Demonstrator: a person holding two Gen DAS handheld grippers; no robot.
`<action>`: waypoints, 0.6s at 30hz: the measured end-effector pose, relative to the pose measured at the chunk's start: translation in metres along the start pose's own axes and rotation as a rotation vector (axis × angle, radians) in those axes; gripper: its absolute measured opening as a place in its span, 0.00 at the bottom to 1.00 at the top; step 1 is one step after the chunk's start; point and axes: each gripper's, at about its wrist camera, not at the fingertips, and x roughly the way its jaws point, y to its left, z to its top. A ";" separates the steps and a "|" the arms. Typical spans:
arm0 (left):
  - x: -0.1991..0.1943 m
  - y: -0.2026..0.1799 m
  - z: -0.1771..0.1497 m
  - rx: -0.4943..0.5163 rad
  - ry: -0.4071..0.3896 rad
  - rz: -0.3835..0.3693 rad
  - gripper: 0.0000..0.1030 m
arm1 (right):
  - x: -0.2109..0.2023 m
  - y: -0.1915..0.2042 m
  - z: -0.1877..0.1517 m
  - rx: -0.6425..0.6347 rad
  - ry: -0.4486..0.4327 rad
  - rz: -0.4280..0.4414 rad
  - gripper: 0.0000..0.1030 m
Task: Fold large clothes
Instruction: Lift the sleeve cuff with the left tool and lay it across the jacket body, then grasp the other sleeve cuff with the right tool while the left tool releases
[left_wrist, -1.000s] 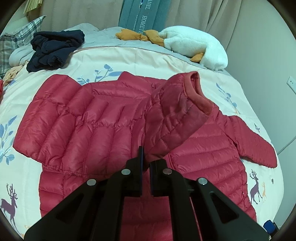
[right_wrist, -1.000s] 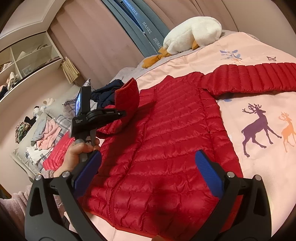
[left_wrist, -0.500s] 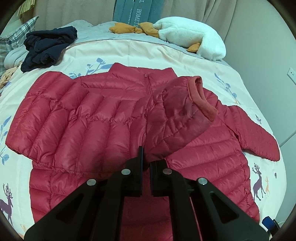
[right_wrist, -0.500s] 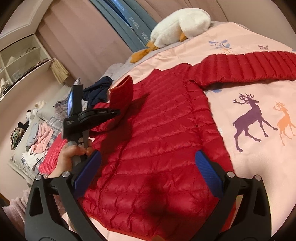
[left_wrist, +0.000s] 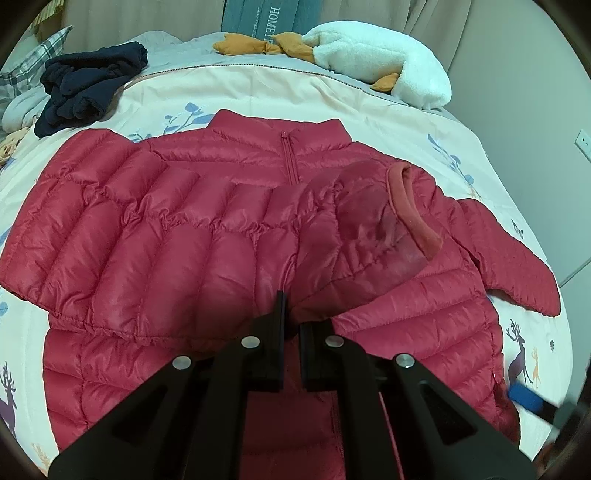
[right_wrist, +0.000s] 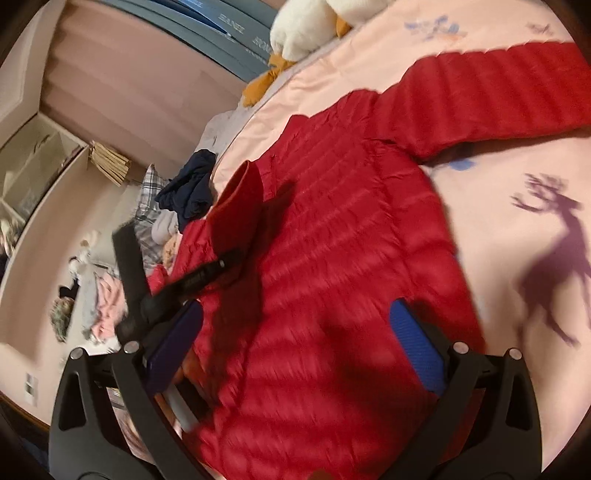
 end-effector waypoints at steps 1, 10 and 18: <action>0.000 0.000 0.000 0.000 0.000 0.000 0.05 | 0.008 -0.001 0.006 0.020 0.014 0.014 0.98; 0.005 0.002 -0.001 -0.002 0.006 -0.014 0.07 | 0.097 0.017 0.067 0.149 0.114 0.130 0.98; 0.002 0.002 0.000 0.023 0.016 -0.023 0.47 | 0.150 0.032 0.090 0.179 0.166 0.129 0.58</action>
